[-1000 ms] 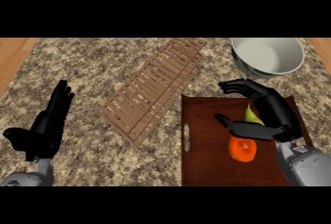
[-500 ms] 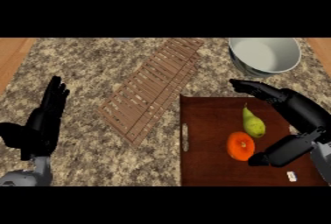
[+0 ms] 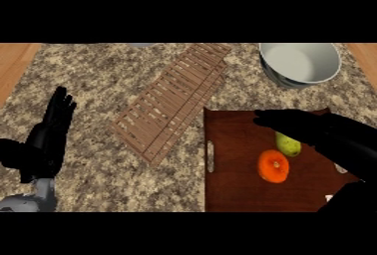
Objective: Pick the squash from the tray and place it in the tiered shelf
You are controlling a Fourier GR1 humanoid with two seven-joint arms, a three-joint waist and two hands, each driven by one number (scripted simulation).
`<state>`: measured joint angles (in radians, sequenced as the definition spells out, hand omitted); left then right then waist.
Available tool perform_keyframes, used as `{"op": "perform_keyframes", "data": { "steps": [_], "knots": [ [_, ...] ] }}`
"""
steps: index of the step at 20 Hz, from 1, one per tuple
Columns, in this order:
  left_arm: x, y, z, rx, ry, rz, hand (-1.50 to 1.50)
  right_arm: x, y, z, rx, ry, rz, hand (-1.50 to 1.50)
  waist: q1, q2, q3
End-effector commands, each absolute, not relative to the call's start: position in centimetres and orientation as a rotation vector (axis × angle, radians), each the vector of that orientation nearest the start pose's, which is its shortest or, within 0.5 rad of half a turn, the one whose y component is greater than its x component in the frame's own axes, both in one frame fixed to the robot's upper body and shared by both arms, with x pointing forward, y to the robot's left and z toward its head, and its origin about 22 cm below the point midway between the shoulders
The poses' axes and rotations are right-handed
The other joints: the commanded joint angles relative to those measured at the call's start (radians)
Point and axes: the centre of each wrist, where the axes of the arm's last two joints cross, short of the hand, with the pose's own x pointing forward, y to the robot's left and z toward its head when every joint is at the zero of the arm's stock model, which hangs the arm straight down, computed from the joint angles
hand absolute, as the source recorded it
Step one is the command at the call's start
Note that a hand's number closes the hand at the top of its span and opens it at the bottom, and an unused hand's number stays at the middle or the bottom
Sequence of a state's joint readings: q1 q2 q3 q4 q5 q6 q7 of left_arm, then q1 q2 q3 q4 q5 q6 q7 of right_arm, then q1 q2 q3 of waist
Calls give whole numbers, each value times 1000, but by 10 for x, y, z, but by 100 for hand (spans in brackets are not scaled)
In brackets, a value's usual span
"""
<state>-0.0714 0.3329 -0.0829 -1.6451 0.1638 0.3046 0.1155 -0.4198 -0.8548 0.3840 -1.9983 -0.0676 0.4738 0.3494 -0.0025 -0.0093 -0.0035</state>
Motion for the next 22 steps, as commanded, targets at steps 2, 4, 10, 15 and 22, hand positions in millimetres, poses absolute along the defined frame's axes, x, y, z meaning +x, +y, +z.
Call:
{"op": "perform_keyframes", "data": {
  "steps": [2,4,10,15,22],
  "knots": [
    [253,271,52,238,-1594,36,0,221,-196,205,-493,-1309,1676,-150,9,3,1],
    [258,281,66,254,-1594,39,0,212,-187,194,-530,-1268,1664,-150,5,5,2],
    [264,262,66,242,-1616,41,0,206,-149,159,-647,-1168,1731,-150,8,9,3],
    [250,268,57,242,-1606,32,0,206,-148,148,-864,-1045,1779,-150,8,8,3],
    [245,263,56,256,-1616,25,0,222,-154,116,-886,-1006,1736,-150,6,9,4]
  ]
}}
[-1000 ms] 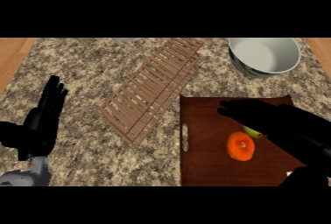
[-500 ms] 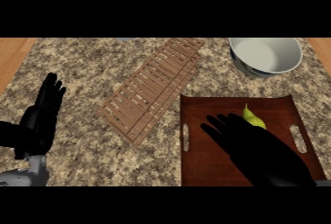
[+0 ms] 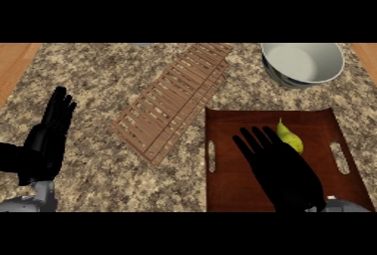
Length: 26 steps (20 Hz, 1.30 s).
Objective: Pick the squash from the tray and place it in the tiered shelf
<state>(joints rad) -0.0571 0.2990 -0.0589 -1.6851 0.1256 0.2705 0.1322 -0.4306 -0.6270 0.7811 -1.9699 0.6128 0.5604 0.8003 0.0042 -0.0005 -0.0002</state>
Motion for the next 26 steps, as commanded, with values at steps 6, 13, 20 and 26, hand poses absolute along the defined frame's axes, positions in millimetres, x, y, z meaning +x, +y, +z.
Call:
{"op": "perform_keyframes", "data": {
  "steps": [6,13,20,26],
  "knots": [
    [263,279,64,244,-1598,42,0,238,-173,101,-871,-1017,1752,-150,-3,1,0],
    [258,269,52,245,-1620,41,0,228,-198,93,-850,-970,1762,-150,-6,0,0],
    [251,262,60,243,-1589,58,0,250,-209,64,-832,-1049,1748,-150,-1,0,0],
    [261,278,56,245,-1606,55,0,243,-175,52,-803,-1075,1749,-150,-4,0,0]
  ]
}}
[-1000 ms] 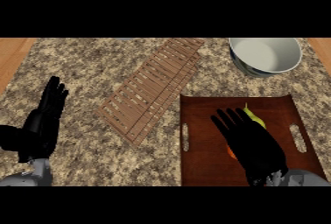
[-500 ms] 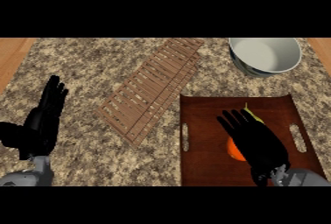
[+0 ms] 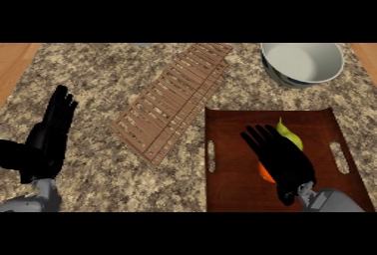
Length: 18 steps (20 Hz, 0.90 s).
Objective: Pick the squash from the tray and place it in the tiered shelf
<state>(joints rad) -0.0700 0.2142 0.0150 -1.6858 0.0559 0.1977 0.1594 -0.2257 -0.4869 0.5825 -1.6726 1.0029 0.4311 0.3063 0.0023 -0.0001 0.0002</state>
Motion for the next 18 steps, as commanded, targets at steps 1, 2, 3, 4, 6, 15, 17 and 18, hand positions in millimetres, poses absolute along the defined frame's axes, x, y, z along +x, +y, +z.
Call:
{"op": "perform_keyframes", "data": {
  "steps": [1,2,3,4,6,15,17,18],
  "knots": [
    [239,263,58,239,-1608,37,0,246,-202,45,-814,-1058,1738,-150,0,-1,0],
    [251,256,53,219,-1599,47,0,255,-179,47,-819,-1020,1751,-150,0,0,0],
    [252,265,54,249,-1610,28,0,266,-207,27,-820,-1036,1755,-150,2,1,0],
    [241,271,59,235,-1618,25,0,271,-193,32,-813,-1006,1743,-150,4,0,0],
    [251,269,60,230,-1584,33,0,251,-185,14,-810,-965,1766,-150,1,0,0],
    [256,257,50,251,-1599,44,0,263,-185,11,-865,-1098,1896,150,1,0,0],
    [268,271,66,252,-1605,43,0,256,-161,8,-829,-1154,1903,150,1,0,0],
    [263,265,59,229,-1612,41,0,242,-146,4,-727,-1211,1928,150,2,0,0]
  ]
}}
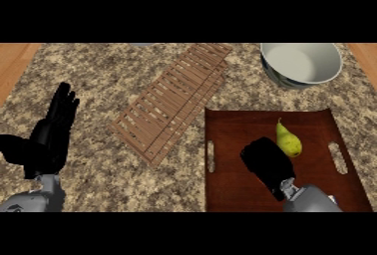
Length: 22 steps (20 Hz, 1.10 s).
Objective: Pick the squash from the tray and place it in the tiered shelf
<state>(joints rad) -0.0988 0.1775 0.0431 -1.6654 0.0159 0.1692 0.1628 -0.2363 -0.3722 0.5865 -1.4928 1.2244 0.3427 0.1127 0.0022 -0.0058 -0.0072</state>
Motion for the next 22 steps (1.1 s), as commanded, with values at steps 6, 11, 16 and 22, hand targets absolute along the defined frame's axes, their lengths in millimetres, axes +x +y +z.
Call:
{"op": "perform_keyframes", "data": {
  "steps": [6,11,16,22],
  "knots": [
    [261,276,59,238,-1605,34,0,221,-138,2,-420,-1432,1938,150,0,5,8],
    [256,271,57,239,-1599,50,0,217,-137,36,-234,-1492,1861,150,-6,4,7],
    [264,266,56,255,-1606,45,0,198,-150,96,-155,-1613,1740,150,-19,3,6],
    [252,276,50,266,-1604,51,0,186,-163,139,-59,-1758,1315,150,-17,3,6]
  ]
}}
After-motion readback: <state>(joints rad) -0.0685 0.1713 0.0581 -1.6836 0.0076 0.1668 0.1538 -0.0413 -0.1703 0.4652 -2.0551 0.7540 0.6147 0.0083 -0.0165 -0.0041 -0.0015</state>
